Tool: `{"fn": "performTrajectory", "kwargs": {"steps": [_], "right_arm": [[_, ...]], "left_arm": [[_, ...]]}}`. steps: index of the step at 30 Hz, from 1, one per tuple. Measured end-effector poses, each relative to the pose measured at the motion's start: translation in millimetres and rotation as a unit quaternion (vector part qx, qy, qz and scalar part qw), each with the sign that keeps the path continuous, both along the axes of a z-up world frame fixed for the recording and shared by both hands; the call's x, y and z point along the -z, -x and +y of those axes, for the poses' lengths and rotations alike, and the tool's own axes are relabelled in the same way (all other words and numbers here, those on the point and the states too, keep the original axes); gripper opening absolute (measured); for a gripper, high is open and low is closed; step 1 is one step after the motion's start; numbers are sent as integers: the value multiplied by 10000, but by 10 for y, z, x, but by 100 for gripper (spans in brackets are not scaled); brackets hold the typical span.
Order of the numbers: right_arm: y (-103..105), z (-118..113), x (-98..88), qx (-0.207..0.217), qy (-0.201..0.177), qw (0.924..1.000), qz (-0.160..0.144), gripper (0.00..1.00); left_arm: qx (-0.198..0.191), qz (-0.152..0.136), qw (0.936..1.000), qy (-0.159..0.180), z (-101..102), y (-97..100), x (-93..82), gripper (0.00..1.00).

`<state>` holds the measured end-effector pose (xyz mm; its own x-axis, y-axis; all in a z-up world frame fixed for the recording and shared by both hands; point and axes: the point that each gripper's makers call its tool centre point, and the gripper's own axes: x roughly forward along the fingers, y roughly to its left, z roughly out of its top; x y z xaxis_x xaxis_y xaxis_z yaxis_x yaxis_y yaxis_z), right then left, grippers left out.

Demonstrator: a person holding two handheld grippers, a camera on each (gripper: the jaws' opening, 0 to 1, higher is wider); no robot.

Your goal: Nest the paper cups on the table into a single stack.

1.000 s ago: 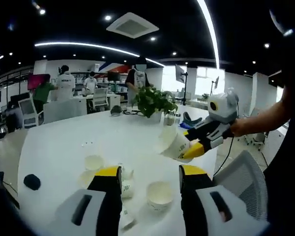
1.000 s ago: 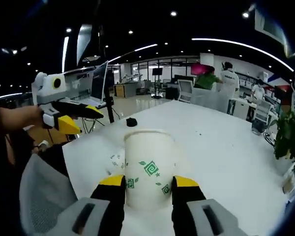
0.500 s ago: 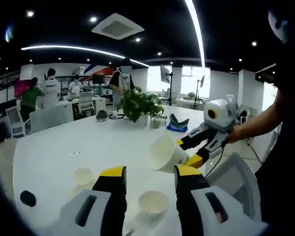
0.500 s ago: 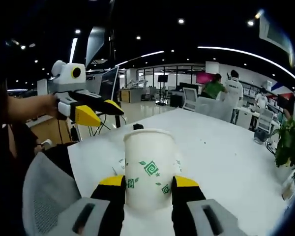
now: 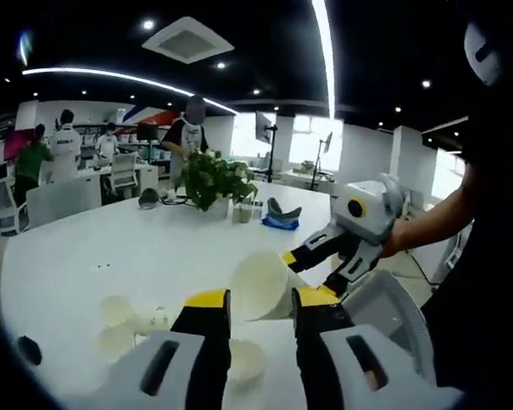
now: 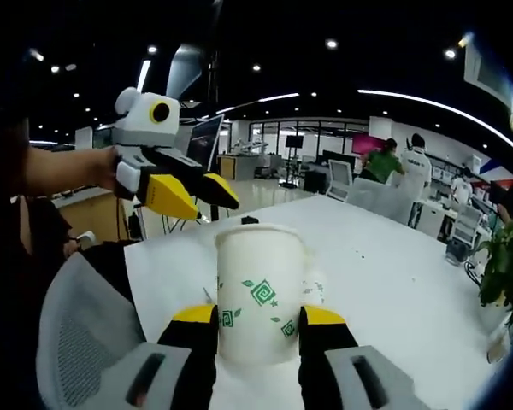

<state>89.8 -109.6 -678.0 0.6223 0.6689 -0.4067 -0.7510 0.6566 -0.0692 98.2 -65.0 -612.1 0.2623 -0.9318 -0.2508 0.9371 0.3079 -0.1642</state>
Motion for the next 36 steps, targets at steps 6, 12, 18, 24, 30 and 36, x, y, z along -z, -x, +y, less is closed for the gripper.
{"fn": "performTrajectory", "kwargs": {"steps": [6, 12, 18, 24, 30, 36], "right_arm": [[28, 78, -31, -166, -6, 9998, -102, 36], [77, 171, -48, -384, 31, 9991, -199, 36], [123, 228, -63, -560, 25, 9981, -257, 36], [177, 273, -80, -697, 53, 9969, -374, 36], [188, 292, -94, -722, 21, 9965, -433, 36], [128, 246, -121, -469, -154, 9981, -365, 41]], "left_arm": [[278, -16, 9996, -112, -29, 71, 16, 24], [800, 19, 9965, -251, -111, 252, 51, 21], [1102, 7, 9935, -281, -157, 335, 59, 14], [1274, 18, 9916, -219, -170, 364, 16, 0], [1367, -60, 9902, -271, -155, 384, 14, 0], [1422, -131, 9890, -372, -150, 379, -11, 0]]}}
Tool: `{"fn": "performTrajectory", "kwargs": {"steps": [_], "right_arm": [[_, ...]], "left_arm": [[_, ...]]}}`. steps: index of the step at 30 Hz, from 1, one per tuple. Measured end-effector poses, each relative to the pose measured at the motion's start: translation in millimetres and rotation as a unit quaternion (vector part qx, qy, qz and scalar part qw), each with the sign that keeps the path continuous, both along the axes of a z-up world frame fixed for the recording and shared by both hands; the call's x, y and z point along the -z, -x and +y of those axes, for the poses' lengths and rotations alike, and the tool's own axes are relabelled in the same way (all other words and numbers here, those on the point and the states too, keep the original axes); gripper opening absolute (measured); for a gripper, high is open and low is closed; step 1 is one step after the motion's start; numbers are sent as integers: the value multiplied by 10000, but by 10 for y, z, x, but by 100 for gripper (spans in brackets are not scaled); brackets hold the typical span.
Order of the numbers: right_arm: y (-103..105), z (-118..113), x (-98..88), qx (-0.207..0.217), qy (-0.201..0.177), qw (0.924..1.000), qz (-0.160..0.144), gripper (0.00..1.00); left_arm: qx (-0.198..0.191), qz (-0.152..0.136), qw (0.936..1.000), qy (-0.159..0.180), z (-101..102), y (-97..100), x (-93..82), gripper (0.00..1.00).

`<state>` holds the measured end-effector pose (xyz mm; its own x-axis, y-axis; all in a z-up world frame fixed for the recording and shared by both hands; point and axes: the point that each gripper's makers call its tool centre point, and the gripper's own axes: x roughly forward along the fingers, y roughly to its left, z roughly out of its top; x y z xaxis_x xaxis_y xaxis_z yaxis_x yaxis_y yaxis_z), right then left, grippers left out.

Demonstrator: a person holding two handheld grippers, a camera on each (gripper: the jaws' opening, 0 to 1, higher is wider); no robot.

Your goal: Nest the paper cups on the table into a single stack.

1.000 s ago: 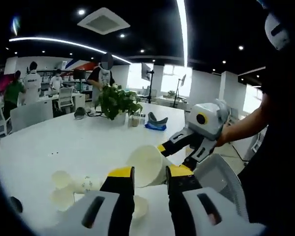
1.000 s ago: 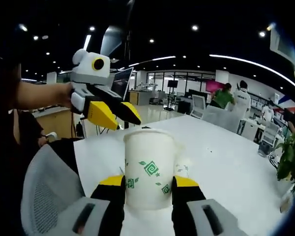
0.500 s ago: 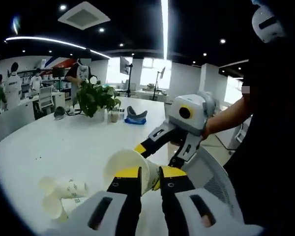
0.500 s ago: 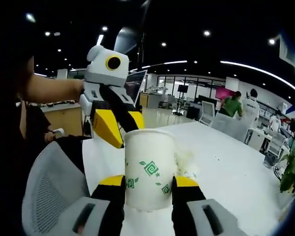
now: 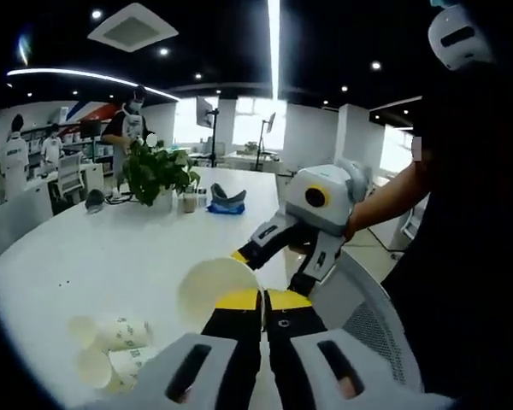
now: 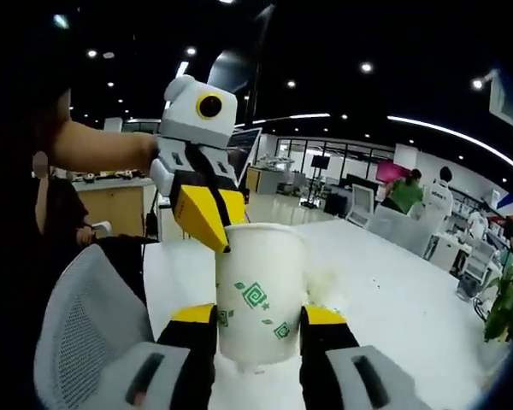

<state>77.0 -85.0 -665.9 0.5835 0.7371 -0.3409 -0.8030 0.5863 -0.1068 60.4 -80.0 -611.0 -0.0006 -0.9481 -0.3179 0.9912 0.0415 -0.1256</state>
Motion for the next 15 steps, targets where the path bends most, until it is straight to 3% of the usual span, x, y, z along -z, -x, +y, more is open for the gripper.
{"fn": "performTrajectory", "kwargs": {"steps": [7, 15], "right_arm": [[-17, -130, 17, 318, -225, 9992, 125, 52], [2, -363, 101, 748, -385, 9962, 247, 63]], "left_arm": [[-140, -236, 9994, -232, 61, -148, 29, 0], [-91, -542, 9953, -791, 91, -214, 258, 0]]}}
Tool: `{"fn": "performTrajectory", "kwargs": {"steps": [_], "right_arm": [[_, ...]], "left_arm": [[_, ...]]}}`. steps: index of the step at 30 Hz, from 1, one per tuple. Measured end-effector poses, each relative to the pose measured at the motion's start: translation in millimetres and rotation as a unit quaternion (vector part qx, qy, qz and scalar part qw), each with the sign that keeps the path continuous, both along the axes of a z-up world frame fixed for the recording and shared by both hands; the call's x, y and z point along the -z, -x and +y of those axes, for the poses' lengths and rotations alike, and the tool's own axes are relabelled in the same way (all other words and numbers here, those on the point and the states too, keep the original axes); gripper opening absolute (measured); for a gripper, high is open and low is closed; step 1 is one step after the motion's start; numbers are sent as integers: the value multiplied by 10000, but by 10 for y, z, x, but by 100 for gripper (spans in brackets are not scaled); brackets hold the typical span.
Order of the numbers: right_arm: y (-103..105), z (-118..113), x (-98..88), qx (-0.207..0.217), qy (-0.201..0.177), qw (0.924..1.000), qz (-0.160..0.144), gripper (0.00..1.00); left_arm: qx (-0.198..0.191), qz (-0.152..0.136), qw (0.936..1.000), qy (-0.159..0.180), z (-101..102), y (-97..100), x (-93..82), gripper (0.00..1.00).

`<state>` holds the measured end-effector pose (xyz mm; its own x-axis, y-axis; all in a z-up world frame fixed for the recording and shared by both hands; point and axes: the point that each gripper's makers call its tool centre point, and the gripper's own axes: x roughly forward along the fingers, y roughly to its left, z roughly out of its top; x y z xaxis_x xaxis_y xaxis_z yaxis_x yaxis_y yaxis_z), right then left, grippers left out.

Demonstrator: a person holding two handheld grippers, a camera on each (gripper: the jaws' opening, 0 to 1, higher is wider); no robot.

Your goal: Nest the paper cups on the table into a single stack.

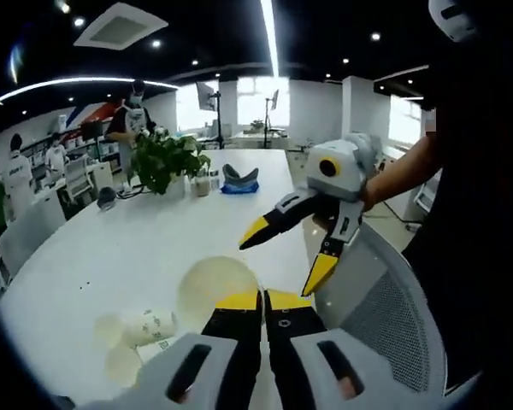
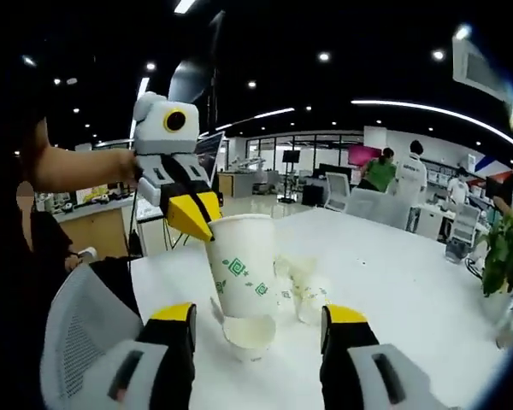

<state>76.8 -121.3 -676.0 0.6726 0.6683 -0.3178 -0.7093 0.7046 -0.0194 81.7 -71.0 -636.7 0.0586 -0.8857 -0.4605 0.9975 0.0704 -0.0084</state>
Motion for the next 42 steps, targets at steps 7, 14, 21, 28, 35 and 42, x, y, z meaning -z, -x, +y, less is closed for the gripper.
{"fn": "performTrajectory", "kwargs": {"steps": [7, 14, 21, 28, 35, 42], "right_arm": [[18, -134, 6, 280, -134, 9995, 15, 74], [30, -252, 33, 592, -223, 9980, 21, 88], [60, -316, 105, 715, -128, 9973, 63, 94], [97, -382, 200, 764, 125, 9970, 76, 96], [131, -491, 250, 908, 180, 9956, 133, 95], [163, -529, 272, 1013, 200, 9945, 164, 94]], "left_arm": [[-22, -218, 9993, -295, 17, -97, 110, 0], [50, -415, 9969, -671, 61, -142, 271, 0], [151, -456, 9953, -839, 65, -121, 385, 0], [248, -571, 9918, -1120, 67, -166, 581, 0], [284, -554, 9912, -1166, -5, -134, 579, 0], [349, -574, 9880, -1389, -13, -141, 737, 0]]}}
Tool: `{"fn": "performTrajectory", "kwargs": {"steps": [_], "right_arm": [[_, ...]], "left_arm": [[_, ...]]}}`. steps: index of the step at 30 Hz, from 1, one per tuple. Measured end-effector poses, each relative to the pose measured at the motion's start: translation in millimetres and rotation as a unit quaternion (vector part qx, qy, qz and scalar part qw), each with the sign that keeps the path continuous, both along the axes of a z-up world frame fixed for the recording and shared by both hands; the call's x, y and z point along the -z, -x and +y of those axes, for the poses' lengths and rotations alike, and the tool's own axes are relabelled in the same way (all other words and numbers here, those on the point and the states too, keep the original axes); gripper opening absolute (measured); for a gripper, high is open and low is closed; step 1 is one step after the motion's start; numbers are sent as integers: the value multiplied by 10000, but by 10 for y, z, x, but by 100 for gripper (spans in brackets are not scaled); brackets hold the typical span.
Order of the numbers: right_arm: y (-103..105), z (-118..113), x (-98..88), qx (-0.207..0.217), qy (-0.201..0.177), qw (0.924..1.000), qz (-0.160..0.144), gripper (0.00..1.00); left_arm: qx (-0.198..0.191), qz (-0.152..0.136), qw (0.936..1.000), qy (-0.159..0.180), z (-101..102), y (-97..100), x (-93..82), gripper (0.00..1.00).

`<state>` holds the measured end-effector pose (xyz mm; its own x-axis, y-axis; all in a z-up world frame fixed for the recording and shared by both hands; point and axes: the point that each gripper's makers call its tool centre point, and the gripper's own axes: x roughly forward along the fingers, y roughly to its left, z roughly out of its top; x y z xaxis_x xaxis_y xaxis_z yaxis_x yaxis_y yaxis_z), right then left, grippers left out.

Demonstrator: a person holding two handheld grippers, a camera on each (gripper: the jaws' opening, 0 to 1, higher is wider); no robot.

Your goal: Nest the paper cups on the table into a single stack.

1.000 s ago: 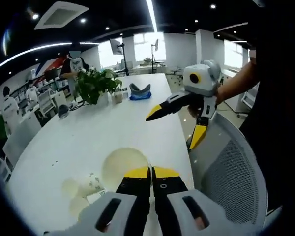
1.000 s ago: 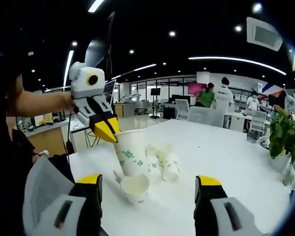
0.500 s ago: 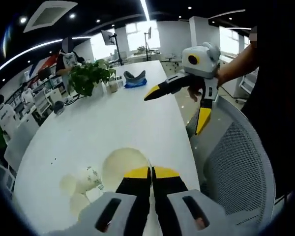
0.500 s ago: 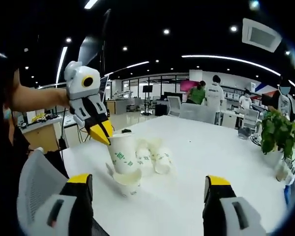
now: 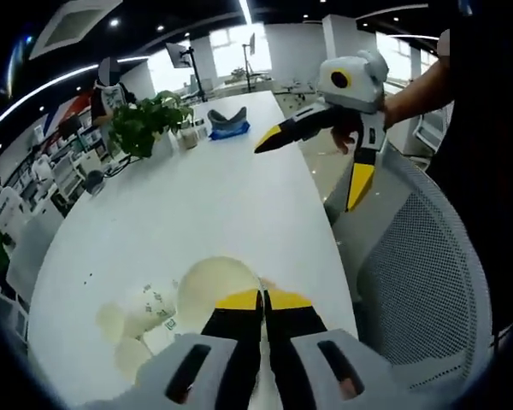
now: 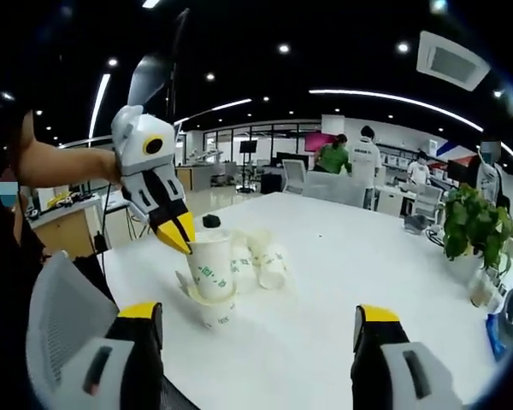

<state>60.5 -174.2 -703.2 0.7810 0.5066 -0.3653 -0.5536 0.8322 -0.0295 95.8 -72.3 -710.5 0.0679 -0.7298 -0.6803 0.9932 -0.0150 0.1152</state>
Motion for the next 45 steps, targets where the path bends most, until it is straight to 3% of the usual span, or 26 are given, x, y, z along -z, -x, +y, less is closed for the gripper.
{"fn": "performTrajectory", "kwargs": {"steps": [7, 13, 20, 33, 45], "right_arm": [[33, 21, 40, -4, 35, 10000, 13, 94], [68, 28, 125, -91, 321, 9994, -55, 94], [92, 31, 220, -64, 287, 9995, 83, 94], [65, 25, 220, -48, 485, 9988, -52, 89], [39, -27, 206, 109, 310, 9995, -6, 88]], "left_arm": [[-18, 50, 9999, -100, -29, -5, 136, 0], [32, 12, 9996, -279, -14, -3, 253, 0], [33, -33, 9992, -396, -28, 3, 342, 0], [78, 57, 9986, -519, -39, 38, 506, 0], [166, 154, 9979, -609, -99, 54, 617, 0]]}}
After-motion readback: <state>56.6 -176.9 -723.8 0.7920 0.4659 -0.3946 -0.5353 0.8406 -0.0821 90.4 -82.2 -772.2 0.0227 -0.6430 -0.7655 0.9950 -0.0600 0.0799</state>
